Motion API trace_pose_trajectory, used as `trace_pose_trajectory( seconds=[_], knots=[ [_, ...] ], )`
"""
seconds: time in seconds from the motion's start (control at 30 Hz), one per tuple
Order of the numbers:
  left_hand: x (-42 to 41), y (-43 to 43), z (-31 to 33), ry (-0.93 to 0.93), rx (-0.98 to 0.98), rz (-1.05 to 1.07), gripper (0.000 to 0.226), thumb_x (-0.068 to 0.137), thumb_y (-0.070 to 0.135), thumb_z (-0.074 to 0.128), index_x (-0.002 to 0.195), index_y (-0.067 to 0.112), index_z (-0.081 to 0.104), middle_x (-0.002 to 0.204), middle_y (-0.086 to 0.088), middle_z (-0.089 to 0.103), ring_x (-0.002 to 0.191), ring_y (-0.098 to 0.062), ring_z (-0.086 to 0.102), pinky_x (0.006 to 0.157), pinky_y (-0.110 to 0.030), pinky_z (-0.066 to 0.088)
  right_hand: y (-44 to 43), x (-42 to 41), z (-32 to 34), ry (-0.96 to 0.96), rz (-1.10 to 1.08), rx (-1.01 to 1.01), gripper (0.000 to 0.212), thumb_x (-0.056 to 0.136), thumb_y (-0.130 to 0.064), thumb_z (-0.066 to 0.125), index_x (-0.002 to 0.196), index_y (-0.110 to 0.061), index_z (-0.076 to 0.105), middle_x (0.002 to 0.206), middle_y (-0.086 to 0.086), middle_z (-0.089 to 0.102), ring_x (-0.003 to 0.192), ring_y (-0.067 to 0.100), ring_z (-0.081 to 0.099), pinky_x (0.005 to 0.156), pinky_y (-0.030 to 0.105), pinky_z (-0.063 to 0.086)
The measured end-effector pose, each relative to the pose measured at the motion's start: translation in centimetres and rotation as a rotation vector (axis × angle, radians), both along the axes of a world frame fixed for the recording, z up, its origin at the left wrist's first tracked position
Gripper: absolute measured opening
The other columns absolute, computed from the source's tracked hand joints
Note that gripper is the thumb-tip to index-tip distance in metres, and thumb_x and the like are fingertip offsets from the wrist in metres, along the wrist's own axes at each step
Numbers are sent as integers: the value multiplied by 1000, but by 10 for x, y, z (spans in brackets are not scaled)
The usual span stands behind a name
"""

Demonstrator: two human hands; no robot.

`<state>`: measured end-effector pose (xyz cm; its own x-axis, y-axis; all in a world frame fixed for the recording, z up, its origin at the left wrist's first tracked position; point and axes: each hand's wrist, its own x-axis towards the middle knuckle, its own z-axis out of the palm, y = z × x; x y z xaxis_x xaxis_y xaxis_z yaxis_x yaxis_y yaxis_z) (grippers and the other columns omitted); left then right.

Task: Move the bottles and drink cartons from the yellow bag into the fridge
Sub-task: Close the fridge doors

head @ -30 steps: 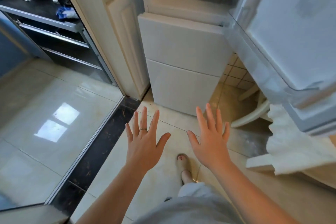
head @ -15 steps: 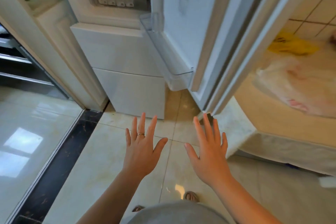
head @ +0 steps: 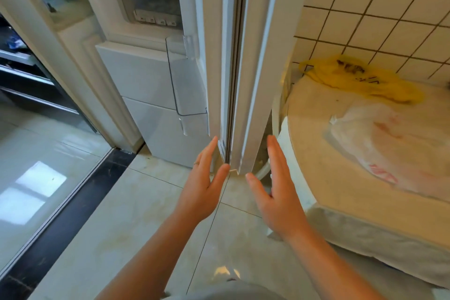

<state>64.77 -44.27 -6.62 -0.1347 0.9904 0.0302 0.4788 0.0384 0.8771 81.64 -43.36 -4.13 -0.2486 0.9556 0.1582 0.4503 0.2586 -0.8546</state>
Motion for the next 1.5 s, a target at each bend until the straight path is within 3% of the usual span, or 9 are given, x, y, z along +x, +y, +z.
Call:
trace_pose_trajectory(
  seconds=[0.13, 0.37, 0.5, 0.63, 0.73, 0.93, 1.13, 1.37, 1.5],
  knots=[
    [2, 3, 0, -69, -7, 54, 64, 88, 65, 32, 148, 54, 15, 154, 19, 32, 139, 1, 35, 112, -29, 34, 14, -5, 3, 162, 65, -104, 72, 96, -42, 54, 153, -49, 10, 159, -27, 17, 146, -6, 15, 122, 41, 23],
    [-9, 2, 9, -109, 8, 79, 57, 93, 53, 34, 149, 44, 26, 139, 29, 43, 128, 11, 43, 97, -6, 36, 17, -15, 5, 269, 99, -134, 69, 90, -47, 56, 150, -49, 22, 150, -15, 44, 137, 12, 44, 111, 47, 42],
    [-24, 3, 11, -109, 15, 97, 46, 94, 52, 34, 139, 55, 28, 129, 39, 44, 120, 20, 44, 88, 1, 36, 9, -29, 6, 266, 121, -137, 69, 87, -54, 54, 148, -51, 23, 147, -19, 45, 134, 8, 47, 110, 44, 44],
    [-49, -1, 10, -113, 36, 136, 39, 97, 46, 34, 136, 54, 35, 128, 36, 50, 117, 20, 47, 86, 1, 38, 3, -55, 6, 259, 144, -127, 71, 84, -56, 54, 147, -52, 22, 144, -29, 43, 131, 1, 47, 103, 20, 46],
    [-77, -5, 6, -123, 69, 155, 38, 105, 35, 34, 142, 37, 45, 131, 26, 56, 120, 8, 53, 90, -8, 45, -1, -85, 6, 233, 157, -119, 69, 88, -53, 54, 147, -51, 20, 144, -33, 39, 132, -3, 43, 99, 11, 44],
    [-156, -8, 4, -145, 103, 183, 35, 106, 23, 38, 138, 25, 52, 121, 27, 62, 114, 5, 58, 87, -9, 47, -3, -166, 2, 150, 184, -47, 79, 92, -37, 58, 155, -38, 10, 159, -19, 23, 145, 11, 30, 112, 47, 40],
    [-248, -8, 6, -155, 62, 147, 32, 105, 29, 37, 135, 40, 47, 119, 36, 59, 115, 7, 56, 87, -12, 49, -6, -267, 4, 128, 153, 13, 81, 90, -54, 51, 155, -42, 3, 163, -19, 10, 149, 6, 16, 117, 50, 30],
    [-352, 5, 0, -146, 54, 165, 51, 98, 53, 34, 146, 36, 41, 134, 25, 53, 124, 7, 50, 101, -27, 50, 13, -373, -2, -3, 121, 116, 80, 94, -44, 50, 155, -36, -2, 163, -19, -7, 148, -4, -4, 110, 2, 5],
    [-396, 21, 7, -171, 56, 214, 47, 100, 49, 36, 145, 37, 42, 133, 22, 55, 122, 4, 53, 102, -30, 51, 39, -422, -5, -80, 116, 190, 80, 96, -43, 51, 155, -42, -3, 164, -14, -9, 150, 3, -1, 113, 9, 8]
  ],
)
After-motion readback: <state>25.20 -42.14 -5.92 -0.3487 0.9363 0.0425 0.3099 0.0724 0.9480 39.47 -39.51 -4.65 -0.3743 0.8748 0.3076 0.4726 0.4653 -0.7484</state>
